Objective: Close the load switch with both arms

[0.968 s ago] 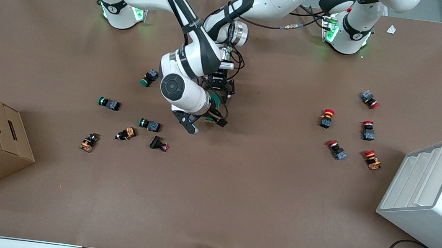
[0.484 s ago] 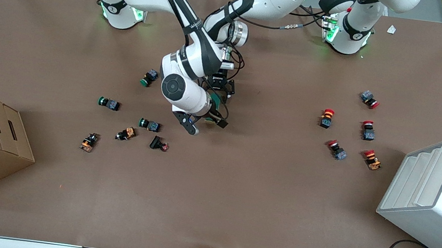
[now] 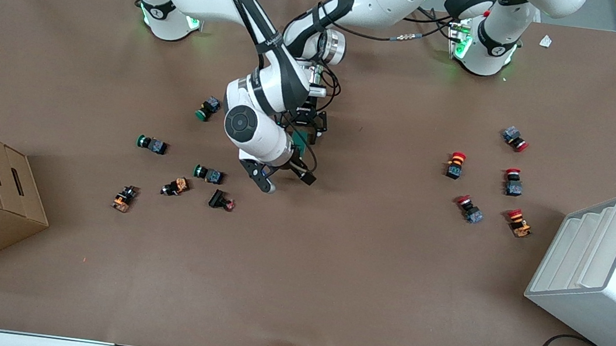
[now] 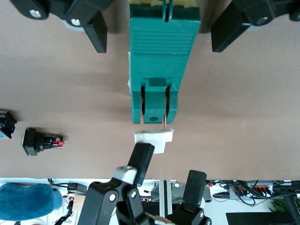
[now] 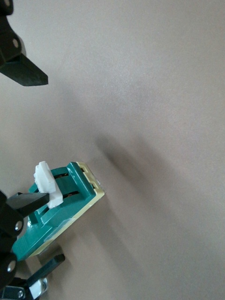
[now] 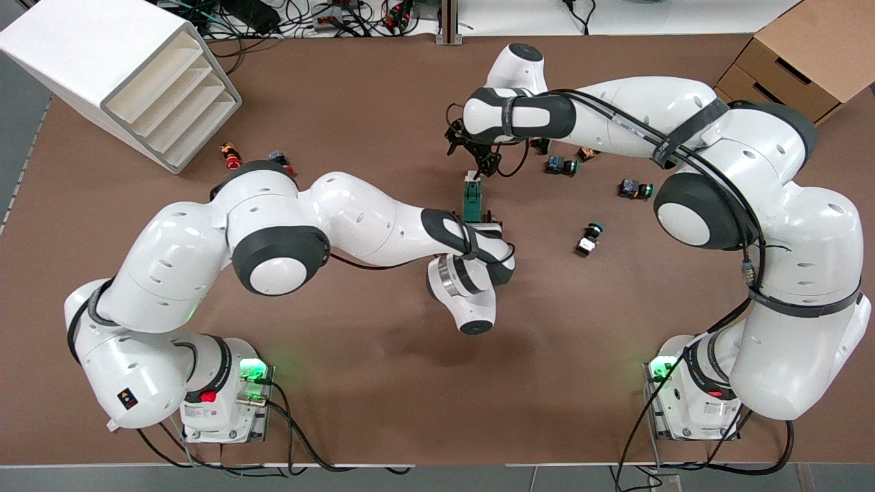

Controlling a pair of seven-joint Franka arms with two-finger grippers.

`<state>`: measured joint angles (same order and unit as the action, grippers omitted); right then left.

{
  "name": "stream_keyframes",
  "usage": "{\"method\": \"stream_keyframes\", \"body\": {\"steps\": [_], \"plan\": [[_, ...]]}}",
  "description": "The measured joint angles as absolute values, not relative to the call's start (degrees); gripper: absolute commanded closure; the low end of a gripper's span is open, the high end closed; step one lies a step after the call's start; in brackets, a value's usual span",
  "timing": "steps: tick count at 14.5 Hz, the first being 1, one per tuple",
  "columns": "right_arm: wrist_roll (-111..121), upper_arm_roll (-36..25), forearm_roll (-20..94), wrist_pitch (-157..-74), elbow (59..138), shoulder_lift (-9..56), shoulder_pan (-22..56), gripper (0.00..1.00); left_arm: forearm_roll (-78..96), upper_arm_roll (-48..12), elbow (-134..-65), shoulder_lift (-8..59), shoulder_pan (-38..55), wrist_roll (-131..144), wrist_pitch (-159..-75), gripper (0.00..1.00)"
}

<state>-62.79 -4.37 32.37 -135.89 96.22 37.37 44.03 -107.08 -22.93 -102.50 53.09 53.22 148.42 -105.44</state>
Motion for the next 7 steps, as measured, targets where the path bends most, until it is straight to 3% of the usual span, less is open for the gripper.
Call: {"method": "stream_keyframes", "body": {"steps": [7], "plan": [[-62.71,-4.07,32.32,-139.77,94.39,41.41,44.56,0.0,-107.08,-22.92,-102.51,53.09,53.21,148.42,-105.44,0.01]]}}
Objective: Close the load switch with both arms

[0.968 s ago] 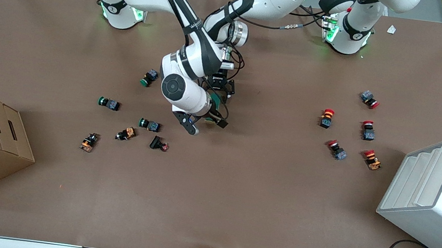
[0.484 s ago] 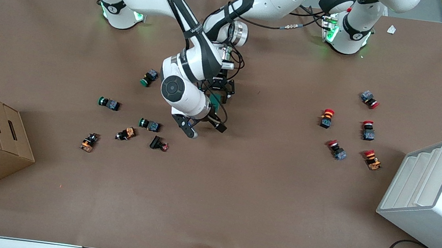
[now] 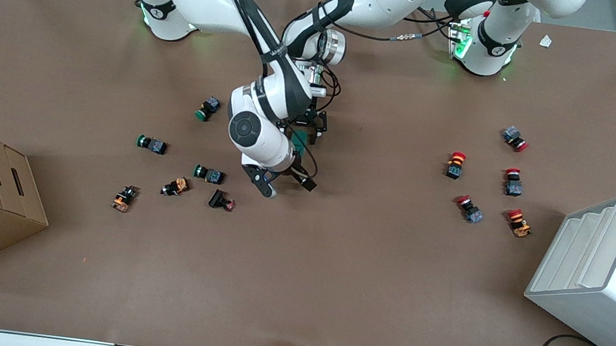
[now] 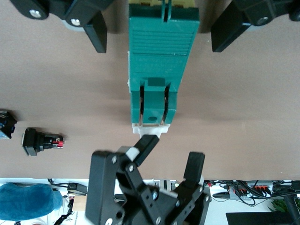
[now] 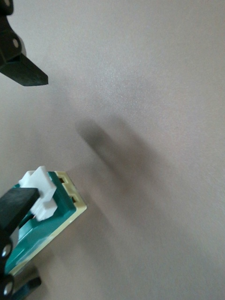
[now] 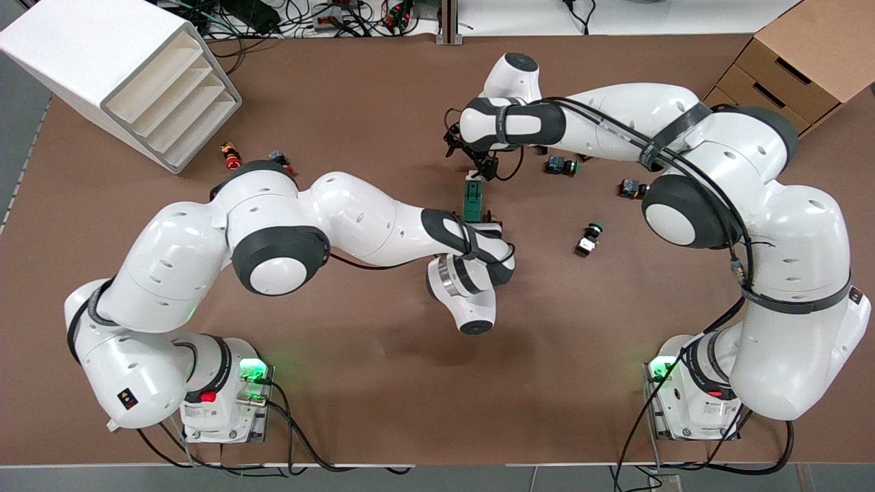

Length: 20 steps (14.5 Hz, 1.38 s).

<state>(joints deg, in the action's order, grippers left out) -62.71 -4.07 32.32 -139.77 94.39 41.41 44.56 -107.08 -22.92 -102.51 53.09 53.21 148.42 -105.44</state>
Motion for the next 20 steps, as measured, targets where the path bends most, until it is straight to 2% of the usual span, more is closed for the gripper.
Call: {"method": "stream_keyframes", "body": {"steps": [5,10,14,17,20], "plan": [[-62.68,-4.4,29.98,-137.89,91.17,42.37,44.32,0.0,-107.08,-22.92,-102.51,53.09,53.21,148.42,-105.44,0.01],[-59.64,-5.68,19.88,-123.17,84.48,40.7,38.58,0.0,-107.05,-22.93,-102.48,53.08,53.2,148.41,-105.44,0.01],[-46.85,-6.43,18.22,-113.7,83.52,36.26,31.66,0.0,-101.48,-23.3,-101.27,52.59,53.2,146.06,-105.69,0.01],[-34.73,-6.78,15.37,-108.14,83.51,33.52,25.46,0.0,-90.24,-23.64,-97.32,51.33,53.09,139.08,-106.04,0.0],[-21.7,-6.93,10.13,-102.47,83.46,30.11,19.4,0.0,-74.01,-23.88,-87.29,49.89,52.7,126.54,-106.76,0.0]]}}
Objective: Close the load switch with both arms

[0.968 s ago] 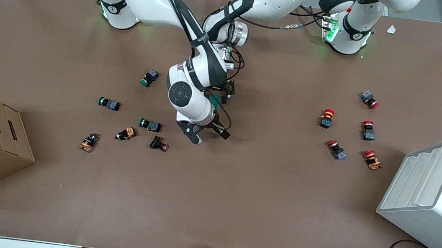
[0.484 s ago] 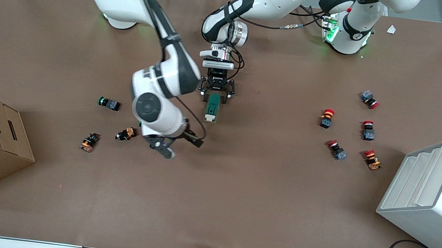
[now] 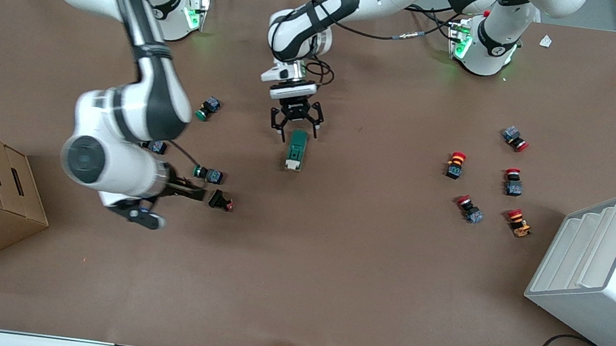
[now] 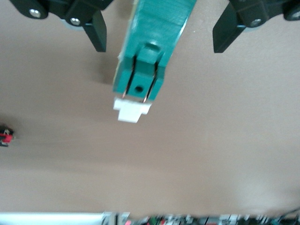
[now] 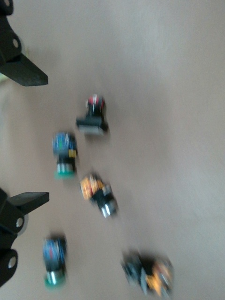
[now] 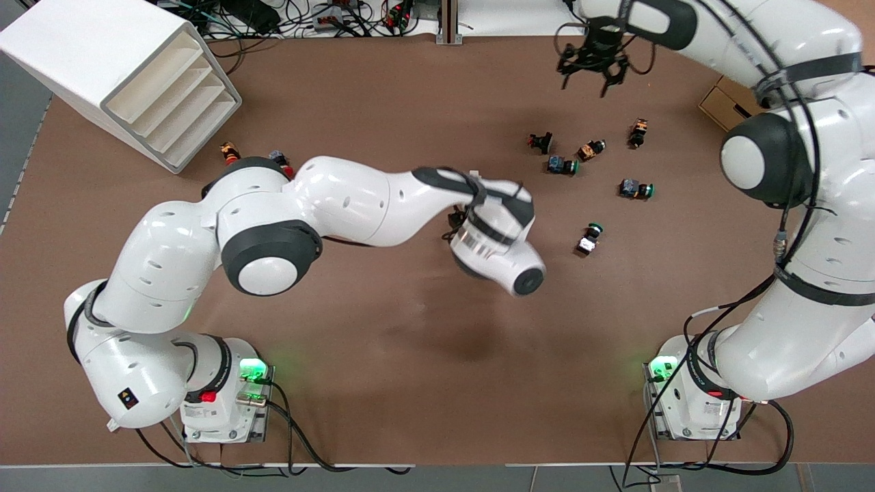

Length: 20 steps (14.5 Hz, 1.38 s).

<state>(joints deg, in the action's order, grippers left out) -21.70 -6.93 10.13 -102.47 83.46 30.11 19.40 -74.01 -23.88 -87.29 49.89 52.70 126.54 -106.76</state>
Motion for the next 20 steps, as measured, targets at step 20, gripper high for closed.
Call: {"method": "stream_keyframes", "body": {"steps": [20], "plan": [[2.92,-6.99,1.06,-85.6,84.42,12.17,2.45,0.0,-17.87,-24.52,-75.88,20.05,-3.11,31.76,-106.77,0.0]]}}
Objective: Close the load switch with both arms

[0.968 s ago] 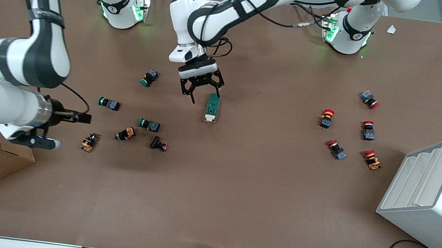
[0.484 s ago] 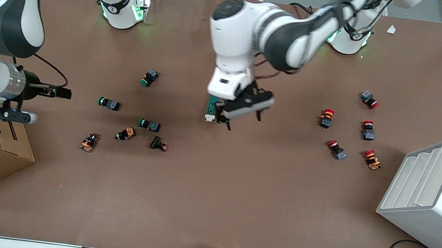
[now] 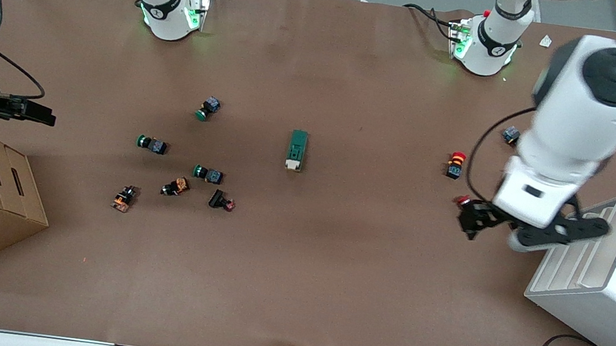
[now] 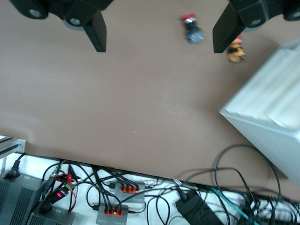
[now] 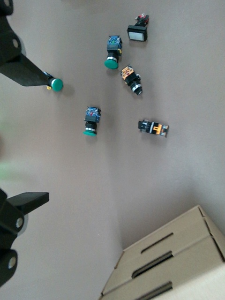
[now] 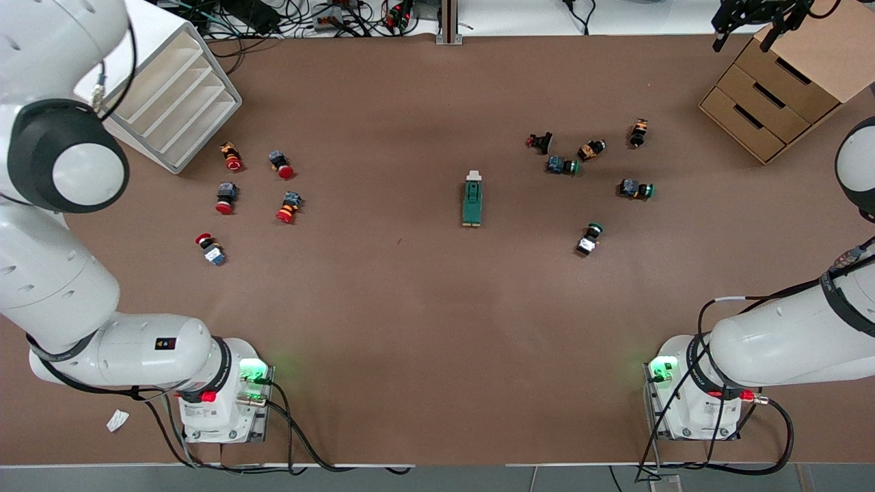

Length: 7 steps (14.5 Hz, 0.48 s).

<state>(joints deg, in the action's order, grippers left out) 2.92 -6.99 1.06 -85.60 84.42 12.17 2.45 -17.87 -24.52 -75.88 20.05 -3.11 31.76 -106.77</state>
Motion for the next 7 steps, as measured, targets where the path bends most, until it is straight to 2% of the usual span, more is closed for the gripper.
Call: {"method": "stream_keyframes", "body": {"steps": [1,3,5,7], "plan": [[2.92,-6.94,0.83,-85.28,83.45,12.17,2.45,0.0,-15.21,-24.04,-75.9,19.11,-5.02,27.08,-106.72,0.0],[2.92,-6.93,0.53,-85.03,82.39,12.2,2.39,0.0,-9.03,-18.7,-76.23,16.15,-5.39,18.96,-104.58,0.0],[2.92,-6.93,0.36,-85.0,81.63,12.28,2.16,0.0,-3.51,-11.67,-76.92,12.57,-3.76,11.21,-99.01,0.0],[2.92,-6.93,0.36,-84.95,81.31,12.33,1.87,0.0,-1.4,-7.37,-77.75,9.31,-3.33,3.85,-93.0,0.0]]}}
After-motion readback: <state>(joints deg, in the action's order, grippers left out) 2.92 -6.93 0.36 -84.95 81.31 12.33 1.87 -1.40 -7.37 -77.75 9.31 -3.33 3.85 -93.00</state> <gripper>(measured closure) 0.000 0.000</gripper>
